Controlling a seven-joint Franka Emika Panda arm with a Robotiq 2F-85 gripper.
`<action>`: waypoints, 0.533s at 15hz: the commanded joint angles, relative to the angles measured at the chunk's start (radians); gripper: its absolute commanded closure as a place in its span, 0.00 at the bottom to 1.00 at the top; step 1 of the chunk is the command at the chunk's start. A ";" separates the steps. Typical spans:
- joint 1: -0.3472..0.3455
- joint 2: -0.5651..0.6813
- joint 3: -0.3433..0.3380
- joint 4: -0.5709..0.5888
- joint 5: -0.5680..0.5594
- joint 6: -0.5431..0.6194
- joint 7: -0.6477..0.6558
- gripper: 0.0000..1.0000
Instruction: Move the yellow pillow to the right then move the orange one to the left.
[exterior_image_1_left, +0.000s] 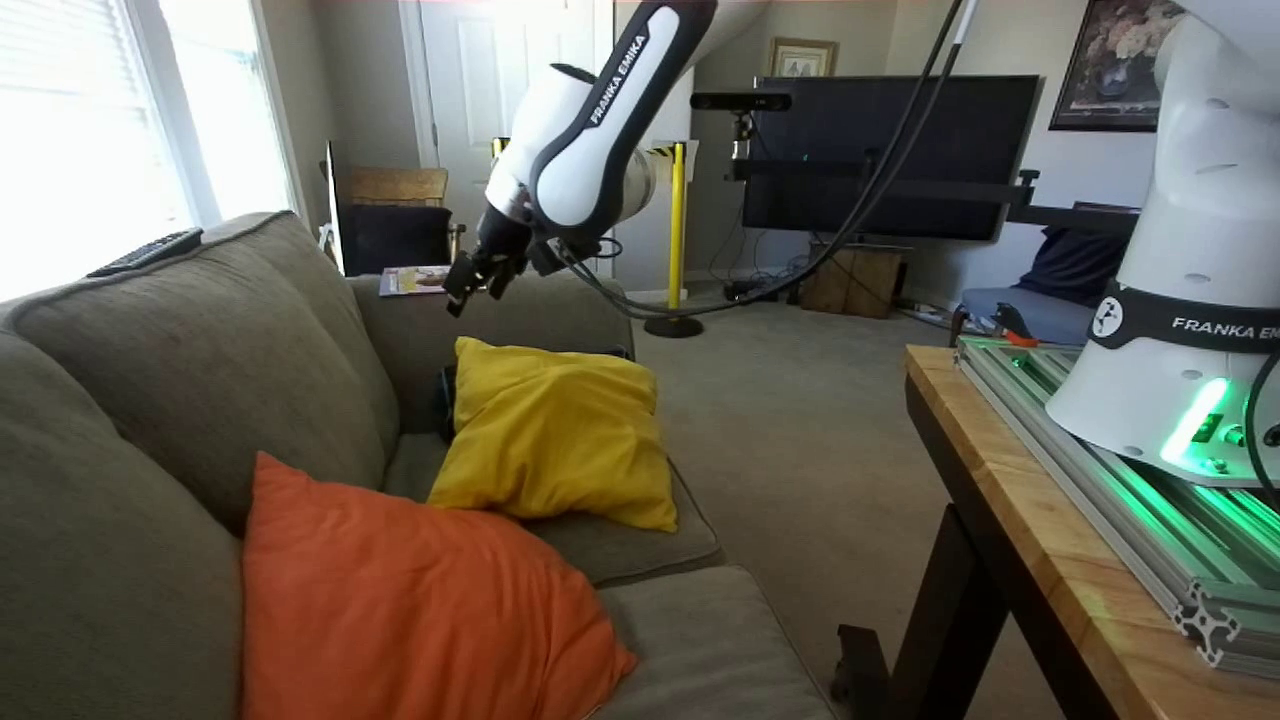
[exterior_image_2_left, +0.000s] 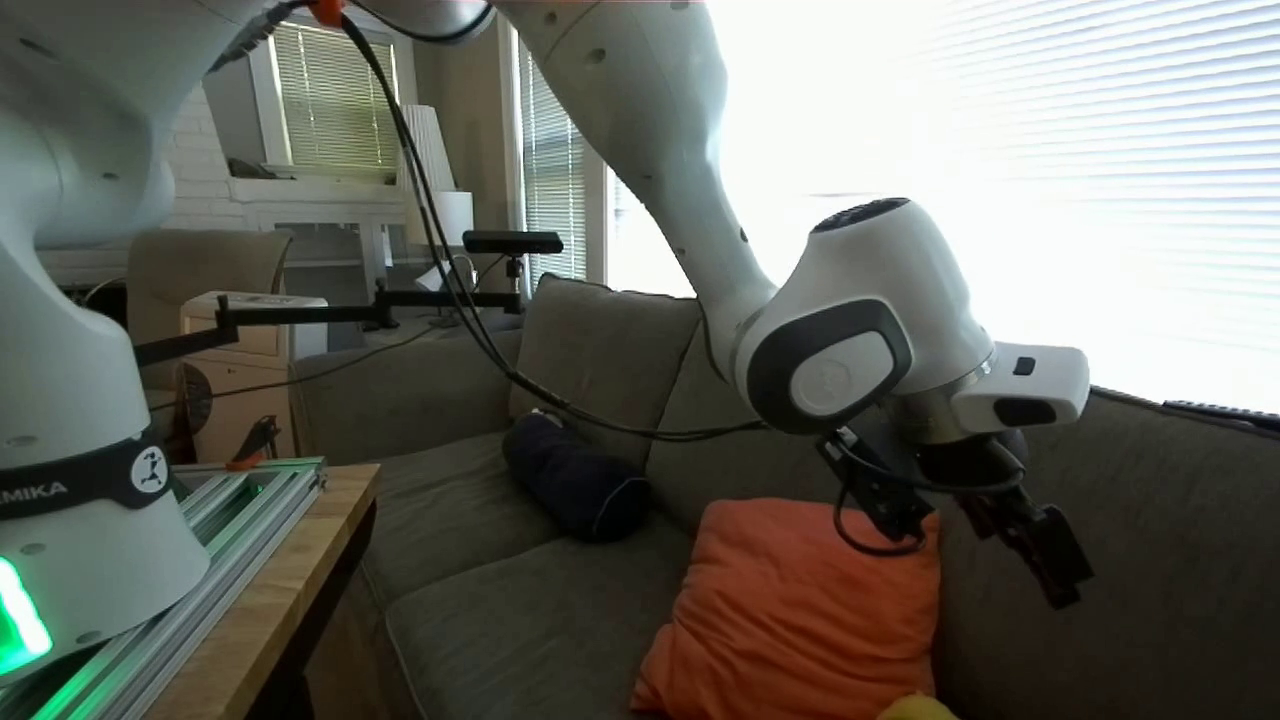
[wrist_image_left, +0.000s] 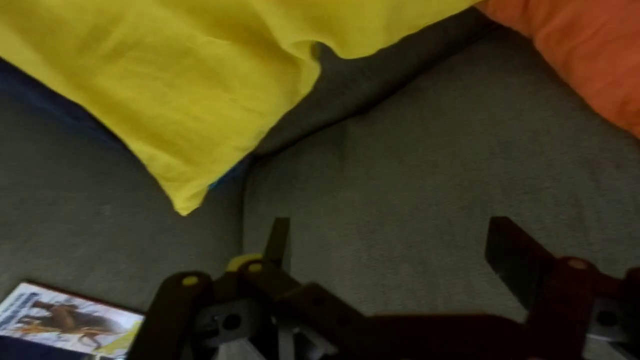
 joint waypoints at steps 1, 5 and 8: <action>-0.128 0.159 0.213 0.210 0.012 -0.044 -0.124 0.00; -0.197 0.275 0.382 0.354 0.023 -0.200 -0.256 0.00; -0.195 0.329 0.420 0.438 0.048 -0.375 -0.348 0.00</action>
